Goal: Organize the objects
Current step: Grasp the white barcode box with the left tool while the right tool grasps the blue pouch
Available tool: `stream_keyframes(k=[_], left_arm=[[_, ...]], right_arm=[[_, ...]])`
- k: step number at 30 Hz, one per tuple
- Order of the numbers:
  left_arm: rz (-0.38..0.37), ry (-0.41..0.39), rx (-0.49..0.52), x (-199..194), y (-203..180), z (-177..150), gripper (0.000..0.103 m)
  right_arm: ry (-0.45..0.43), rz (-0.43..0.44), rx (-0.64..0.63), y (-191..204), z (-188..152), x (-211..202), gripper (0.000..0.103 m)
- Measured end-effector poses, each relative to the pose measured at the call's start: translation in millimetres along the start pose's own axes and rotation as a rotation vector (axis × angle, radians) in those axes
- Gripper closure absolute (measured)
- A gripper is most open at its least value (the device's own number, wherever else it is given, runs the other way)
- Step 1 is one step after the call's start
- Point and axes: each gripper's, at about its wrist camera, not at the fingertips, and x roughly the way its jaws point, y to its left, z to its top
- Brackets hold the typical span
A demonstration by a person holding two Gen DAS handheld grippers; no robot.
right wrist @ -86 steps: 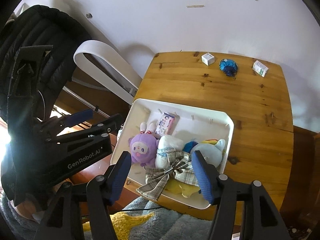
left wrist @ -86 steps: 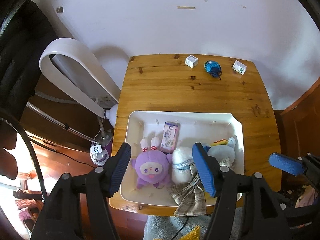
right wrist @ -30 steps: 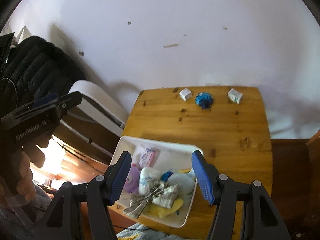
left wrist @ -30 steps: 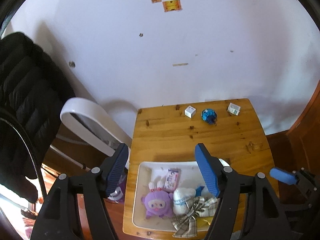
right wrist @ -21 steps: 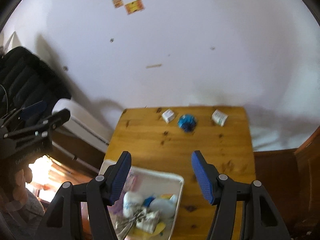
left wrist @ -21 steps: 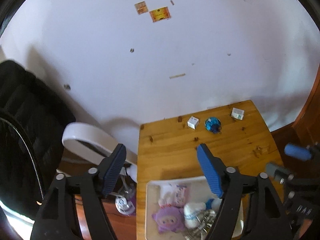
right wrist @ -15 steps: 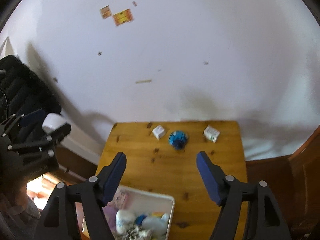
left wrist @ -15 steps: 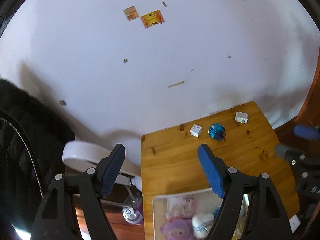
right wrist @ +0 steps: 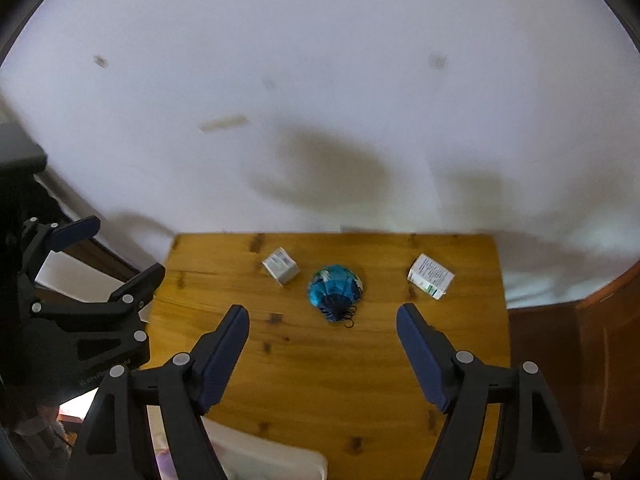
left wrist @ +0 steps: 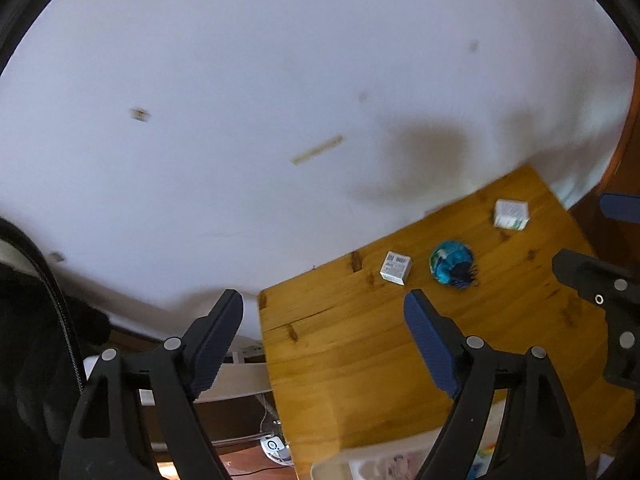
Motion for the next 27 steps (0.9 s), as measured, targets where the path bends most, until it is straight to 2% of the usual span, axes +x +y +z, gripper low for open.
stream_keyframes(k=[4,12,17,22,27], left_arm=[[-0.079,0.15,-0.028,74,-9,4,0.018],[-0.207,0.291,-0.03,181,-34,1,0.018],[-0.203,0.315,0.008,221,-52,-6,0.018],[-0.239,0.346,-0.053,247,-55,-11,0.018],[-0.273,0.312,-0.122,250,-55,-10,0.018]], right_arm=[[0.07,0.005,0.033,-12,4,65,0.026],[0.124,0.026,0.111,-33,-2,154,0.026],[0.134,0.016,0.088,-34,-8,181,0.026],[0.147,0.056,0.046,-30,-18,196,0.026],[0.134,0.116,0.104,-31,-17,205,0.026]])
